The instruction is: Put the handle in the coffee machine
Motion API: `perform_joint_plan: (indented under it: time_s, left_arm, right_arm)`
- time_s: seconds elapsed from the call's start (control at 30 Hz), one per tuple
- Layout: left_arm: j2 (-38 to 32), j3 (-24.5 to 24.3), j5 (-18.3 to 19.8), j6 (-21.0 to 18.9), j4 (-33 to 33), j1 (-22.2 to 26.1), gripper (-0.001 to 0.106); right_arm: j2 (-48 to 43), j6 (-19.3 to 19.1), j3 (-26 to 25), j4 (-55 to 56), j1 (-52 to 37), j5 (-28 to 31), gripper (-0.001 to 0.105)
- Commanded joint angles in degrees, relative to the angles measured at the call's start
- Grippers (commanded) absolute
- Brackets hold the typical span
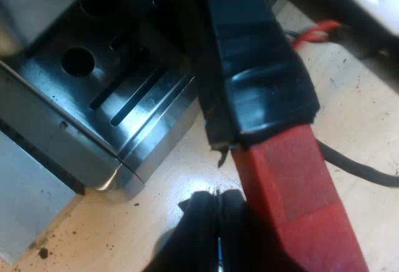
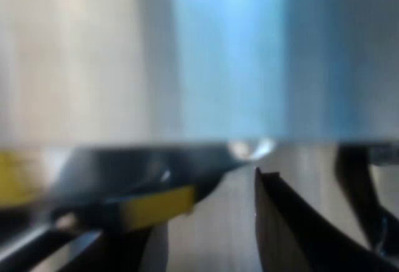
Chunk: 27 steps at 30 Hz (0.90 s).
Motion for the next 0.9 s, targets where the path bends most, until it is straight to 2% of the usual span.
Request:
perform_joint_plan:
  time_s: [0.03, 0.17, 0.2, 0.37, 0.47, 0.6, 0.77, 0.83, 0.9]
  left_arm:
    - [-1.15, -0.15, 6.8, -0.69, 1.82, -1.12, 0.0]
    - [-1.57, -0.15, 6.8, -1.18, 1.7, -1.12, 0.0]
    - [-1.71, 0.01, 6.8, -1.37, 1.6, -1.12, 0.0]
    - [-4.03, 1.65, 6.8, -4.53, -1.37, -1.12, 0.0]
    - [-4.21, 3.06, 6.8, -5.65, -1.78, -1.12, 0.0]
    - [-4.99, 5.35, 5.88, -7.11, -3.98, -1.12, 0.0]
    - [-6.41, 5.4, 5.88, -9.73, -6.1, -1.12, 0.0]
    - [-6.79, 5.4, 5.99, -10.88, -6.68, -1.12, 0.0]
    - [-6.96, 5.4, 8.1, -11.27, -6.25, -1.74, 0.0]
  right_arm:
    - [-4.35, 3.59, 0.45, 6.45, 0.87, -5.33, 0.039]
    - [-5.13, 5.07, 1.01, 8.15, 0.87, -5.63, 0.039]
    - [-10.01, 8.98, 6.74, 12.75, 1.01, -6.85, 0.039]
    - [-15.71, 8.98, 13.95, 13.11, 1.35, -10.45, 0.039]
    - [-20.62, 8.98, 18.24, 17.17, 2.19, -12.51, 0.039]
    - [-27.66, 8.98, 21.69, 25.14, 2.93, -17.11, 0.039]
    - [-36.07, 8.98, 22.98, 34.12, 3.76, -24.12, 0.04]
    - [-39.39, 8.98, 22.98, 36.92, 3.97, -27.43, 0.045]
    - [-43.39, 8.98, 22.98, 40.08, 3.96, -31.36, 0.061]
